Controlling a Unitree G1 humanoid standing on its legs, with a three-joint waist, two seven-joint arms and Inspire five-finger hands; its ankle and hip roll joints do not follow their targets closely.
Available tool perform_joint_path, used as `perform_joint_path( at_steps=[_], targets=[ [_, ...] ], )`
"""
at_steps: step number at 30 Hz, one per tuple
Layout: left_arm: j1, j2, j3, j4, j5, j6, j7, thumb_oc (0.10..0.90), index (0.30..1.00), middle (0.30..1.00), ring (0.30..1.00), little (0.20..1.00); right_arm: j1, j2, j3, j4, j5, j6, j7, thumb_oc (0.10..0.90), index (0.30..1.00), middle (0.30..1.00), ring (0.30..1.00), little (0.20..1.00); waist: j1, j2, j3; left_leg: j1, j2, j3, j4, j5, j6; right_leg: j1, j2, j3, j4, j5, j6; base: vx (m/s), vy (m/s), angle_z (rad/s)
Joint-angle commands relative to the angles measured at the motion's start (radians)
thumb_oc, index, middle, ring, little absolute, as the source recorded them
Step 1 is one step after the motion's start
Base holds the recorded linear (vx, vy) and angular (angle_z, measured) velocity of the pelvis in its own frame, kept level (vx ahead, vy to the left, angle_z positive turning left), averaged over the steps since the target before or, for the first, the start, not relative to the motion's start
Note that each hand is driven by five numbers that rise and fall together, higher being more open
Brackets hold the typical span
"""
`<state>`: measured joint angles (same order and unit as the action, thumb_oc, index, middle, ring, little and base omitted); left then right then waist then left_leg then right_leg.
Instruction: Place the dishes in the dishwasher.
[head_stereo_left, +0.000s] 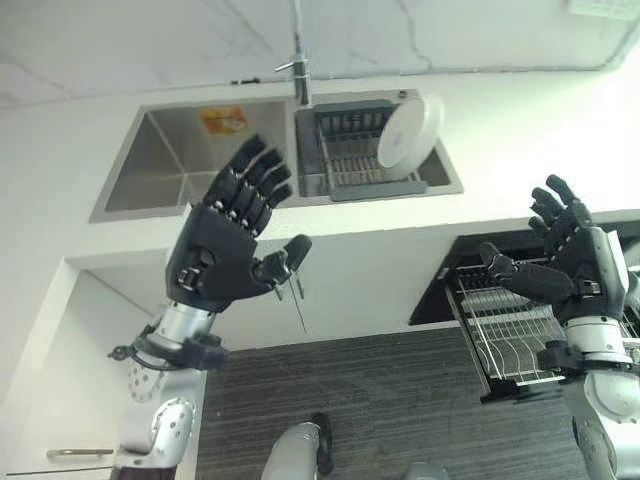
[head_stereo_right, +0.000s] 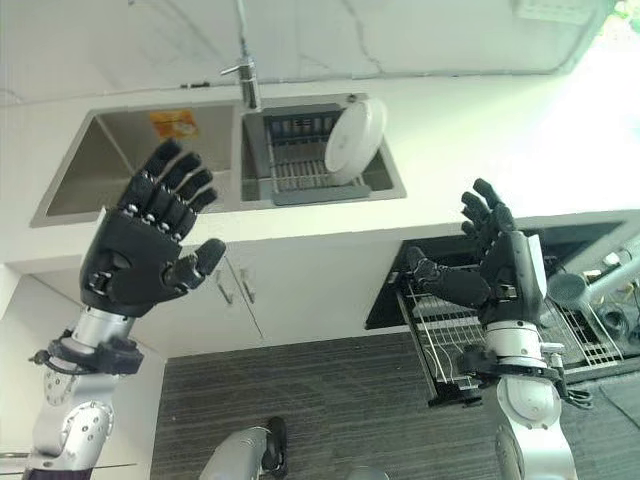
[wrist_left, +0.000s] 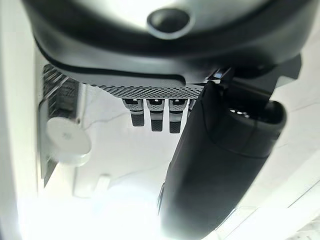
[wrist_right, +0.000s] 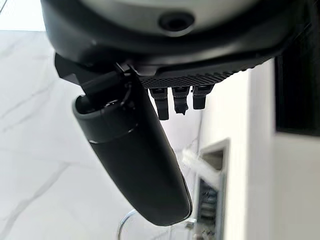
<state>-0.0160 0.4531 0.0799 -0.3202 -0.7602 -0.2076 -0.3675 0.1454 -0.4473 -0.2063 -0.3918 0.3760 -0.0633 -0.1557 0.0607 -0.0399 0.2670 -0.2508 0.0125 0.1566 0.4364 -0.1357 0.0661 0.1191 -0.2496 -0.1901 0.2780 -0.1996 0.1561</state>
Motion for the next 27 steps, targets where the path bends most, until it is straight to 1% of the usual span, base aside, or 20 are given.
perform_joint_path(
  at_steps=[1, 2, 3, 4, 5, 6, 7, 8, 9, 10, 12, 13, 14, 17, 18, 20, 22, 23, 25, 27],
  targets=[
    [-0.044, 0.025, 0.026, -0.141, 0.008, -0.084, -0.058, 0.8, 0.9, 0.9, 0.9, 0.9, -0.102, -0.044, -0.065, -0.066, 0.03, -0.135, -0.054, 0.8, 0.9, 0.9, 0.9, 0.9, -0.002, 0.026, -0.094, 0.038, 0.068, -0.074, -0.136, -0.026, -0.089, -0.018, 0.103, -0.069, 0.022, -0.045, -0.014, 0.18, 0.132, 0.26],
    [-0.05, 0.027, 0.03, -0.153, 0.023, -0.09, -0.068, 0.8, 0.9, 0.9, 0.9, 0.9, -0.108, -0.033, -0.064, -0.066, 0.031, -0.128, -0.051, 0.8, 0.9, 0.9, 0.9, 0.9, 0.004, 0.022, -0.098, 0.038, 0.052, -0.083, -0.136, -0.031, -0.078, -0.017, 0.097, -0.071, 0.022, -0.029, -0.007, 0.23, 0.17, 0.4],
    [-0.056, 0.04, 0.033, -0.177, 0.035, -0.1, -0.08, 0.8, 0.9, 0.9, 0.9, 0.9, -0.115, -0.02, -0.064, -0.066, 0.041, -0.12, -0.038, 0.8, 0.9, 0.9, 0.9, 0.9, 0.015, 0.016, -0.105, 0.037, 0.021, -0.107, -0.136, -0.04, -0.057, -0.011, 0.09, -0.073, 0.022, 0.02, 0.002, 0.2, 0.15, 0.42],
    [-0.059, 0.041, 0.033, -0.179, 0.036, -0.098, -0.081, 0.8, 0.9, 0.9, 0.9, 0.9, -0.118, -0.017, -0.063, -0.065, 0.041, -0.119, -0.039, 0.8, 0.9, 0.9, 0.9, 0.9, 0.017, 0.015, -0.106, 0.039, 0.017, -0.11, -0.136, -0.041, -0.054, -0.01, 0.088, -0.078, 0.022, 0.035, 0.003, 0.17, 0.132, 0.36],
    [-0.065, 0.044, 0.031, -0.184, 0.036, -0.092, -0.086, 0.8, 0.9, 0.9, 0.9, 0.9, -0.126, -0.012, -0.058, -0.063, 0.039, -0.121, -0.045, 0.8, 0.9, 0.9, 0.9, 0.9, 0.021, 0.014, -0.108, 0.042, 0.008, -0.119, -0.136, -0.046, -0.046, -0.007, 0.089, -0.085, 0.022, 0.069, 0.007, 0.15, 0.116, 0.2],
    [-0.073, 0.049, 0.026, -0.193, 0.041, -0.085, -0.089, 0.8, 0.9, 0.9, 0.9, 0.9, -0.138, -0.003, -0.05, -0.063, 0.032, -0.125, -0.056, 0.8, 0.9, 0.9, 0.9, 0.9, 0.019, 0.02, -0.109, 0.049, -0.005, -0.14, -0.136, -0.056, -0.032, 0.004, 0.106, -0.086, 0.026, 0.129, 0.013, 0.17, 0.152, 0.12],
    [-0.076, 0.048, 0.023, -0.197, 0.045, -0.078, -0.093, 0.8, 0.9, 0.9, 0.9, 0.9, -0.139, 0.001, -0.044, -0.069, 0.035, -0.129, -0.063, 0.8, 0.9, 0.9, 0.9, 0.9, 0.015, 0.025, -0.105, 0.061, -0.016, -0.155, -0.136, -0.061, -0.024, -0.024, 0.113, -0.085, 0.095, 0.161, 0.015, 0.17, 0.167, 0.08],
    [-0.074, 0.04, 0.018, -0.201, 0.059, -0.076, -0.095, 0.8, 0.9, 0.9, 0.9, 0.9, -0.148, 0.014, -0.033, -0.07, 0.032, -0.148, -0.069, 0.8, 0.9, 0.9, 0.9, 0.9, 0.009, 0.033, -0.098, 0.076, -0.018, -0.154, -0.136, -0.068, -0.02, -0.077, 0.116, -0.084, 0.156, 0.156, 0.004, 0.11, 0.107, 0.03],
    [-0.074, 0.038, 0.016, -0.203, 0.07, -0.077, -0.091, 0.8, 0.9, 0.9, 0.9, 0.9, -0.153, 0.018, -0.027, -0.069, 0.032, -0.156, -0.068, 0.8, 0.9, 0.9, 0.9, 0.9, 0.009, 0.034, -0.095, 0.079, -0.017, -0.149, -0.136, -0.07, -0.02, -0.093, 0.112, -0.089, 0.16, 0.152, -0.001, 0.1, 0.031, 0.01],
    [-0.076, 0.048, 0.011, -0.201, 0.08, -0.083, -0.069, 0.8, 0.9, 0.9, 0.9, 0.9, -0.161, 0.019, -0.019, -0.068, 0.042, -0.168, -0.044, 0.8, 0.9, 0.9, 0.9, 0.9, 0.008, 0.038, -0.087, 0.079, -0.01, -0.134, -0.136, -0.065, -0.027, -0.102, 0.11, -0.112, 0.099, 0.127, -0.012, 0.07, -0.044, -0.09],
    [-0.085, 0.061, 0.007, -0.197, 0.076, -0.073, -0.05, 0.8, 0.9, 0.9, 0.9, 0.9, -0.171, 0.013, -0.011, -0.062, 0.068, -0.165, -0.013, 0.8, 0.9, 0.9, 0.9, 0.9, 0.008, 0.042, -0.083, 0.082, 0.001, -0.123, -0.136, -0.062, -0.035, -0.096, 0.118, -0.123, 0.031, 0.118, -0.02, 0.05, -0.107, -0.45],
    [-0.094, 0.068, 0.001, -0.192, 0.077, -0.07, -0.038, 0.8, 0.9, 0.9, 0.9, 0.9, -0.184, 0.006, -0.003, -0.056, 0.09, -0.168, 0.0, 0.8, 0.9, 0.9, 0.9, 0.9, 0.006, 0.041, -0.075, 0.088, 0.005, -0.117, -0.136, -0.063, -0.038, -0.111, 0.113, -0.118, 0.022, 0.111, -0.022, 0.02, -0.224, -0.39],
    [-0.113, 0.083, -0.011, -0.173, 0.067, -0.066, -0.019, 0.8, 0.9, 0.9, 0.9, 0.9, -0.207, -0.003, 0.011, -0.038, 0.134, -0.184, 0.018, 0.8, 0.9, 0.9, 0.9, 0.9, -0.002, 0.03, -0.062, 0.097, 0.007, -0.1, -0.136, -0.068, -0.043, -0.178, 0.084, -0.091, 0.022, 0.11, -0.015, 0.02, -0.263, -0.27],
    [-0.126, 0.085, -0.02, -0.161, 0.076, -0.054, 0.006, 0.8, 0.9, 0.9, 0.9, 0.9, -0.214, -0.004, 0.027, -0.023, 0.173, -0.189, 0.046, 0.8, 0.9, 0.9, 0.9, 0.9, -0.027, 0.011, -0.047, 0.126, 0.015, -0.068, -0.136, -0.095, -0.046, -0.295, 0.027, -0.035, 0.022, 0.173, 0.019, 0.07, -0.322, -0.27],
    [-0.128, 0.084, -0.029, -0.165, 0.098, -0.047, 0.03, 0.8, 0.9, 0.9, 0.9, 0.9, -0.211, 0.004, 0.035, -0.027, 0.206, -0.178, 0.081, 0.8, 0.9, 0.9, 0.9, 0.9, -0.037, 0.008, -0.039, 0.146, 0.026, -0.058, -0.136, -0.109, -0.04, -0.33, 0.019, -0.021, 0.022, 0.201, 0.026, 0.15, -0.39, -0.13],
    [-0.113, 0.079, -0.021, -0.168, 0.107, -0.039, 0.036, 0.8, 0.9, 0.9, 0.9, 0.9, -0.193, -0.006, 0.032, -0.036, 0.247, -0.172, 0.116, 0.8, 0.9, 0.9, 0.9, 0.9, -0.046, 0.001, -0.042, 0.156, 0.039, -0.049, -0.136, -0.116, -0.041, -0.318, 0.038, -0.003, 0.022, 0.167, 0.031, 0.16, -0.379, 0.05],
    [-0.107, 0.072, -0.035, -0.175, 0.116, -0.032, 0.051, 0.8, 0.9, 0.9, 0.9, 0.9, -0.184, -0.02, 0.029, -0.051, 0.267, -0.16, 0.117, 0.8, 0.9, 0.9, 0.9, 0.9, -0.049, -0.003, -0.055, 0.16, 0.067, -0.023, -0.136, -0.113, -0.052, -0.312, 0.036, -0.028, 0.022, 0.147, 0.029, 0.12, -0.352, 0.2],
    [-0.104, 0.069, -0.041, -0.171, 0.117, -0.035, 0.056, 0.8, 0.9, 0.9, 0.9, 0.9, -0.19, -0.026, 0.027, -0.046, 0.282, -0.158, 0.132, 0.8, 0.9, 0.9, 0.9, 0.9, -0.052, -0.005, -0.063, 0.166, 0.089, -0.007, -0.136, -0.113, -0.062, -0.307, 0.041, -0.039, 0.022, 0.129, 0.023, 0.14, -0.401, 0.27],
    [-0.095, 0.038, -0.05, -0.174, 0.126, -0.031, 0.053, 0.8, 0.9, 0.9, 0.9, 0.9, -0.191, -0.042, 0.007, -0.062, 0.25, -0.135, 0.136, 0.8, 0.9, 0.9, 0.9, 0.9, -0.063, -0.004, -0.089, 0.179, 0.133, 0.025, -0.136, -0.111, -0.093, -0.298, 0.056, -0.061, 0.022, 0.088, -0.008, 0.14, -0.387, 0.31],
    [-0.09, 0.028, -0.053, -0.18, 0.12, -0.023, 0.062, 0.8, 0.9, 0.9, 0.9, 0.9, -0.198, -0.064, 0.0, -0.075, 0.222, -0.108, 0.13, 0.8, 0.9, 0.9, 0.9, 0.9, -0.066, 0.003, -0.098, 0.176, 0.154, 0.034, -0.136, -0.098, -0.11, -0.292, 0.071, -0.07, 0.022, 0.07, -0.025, 0.07, -0.256, 0.53]
  ],
)
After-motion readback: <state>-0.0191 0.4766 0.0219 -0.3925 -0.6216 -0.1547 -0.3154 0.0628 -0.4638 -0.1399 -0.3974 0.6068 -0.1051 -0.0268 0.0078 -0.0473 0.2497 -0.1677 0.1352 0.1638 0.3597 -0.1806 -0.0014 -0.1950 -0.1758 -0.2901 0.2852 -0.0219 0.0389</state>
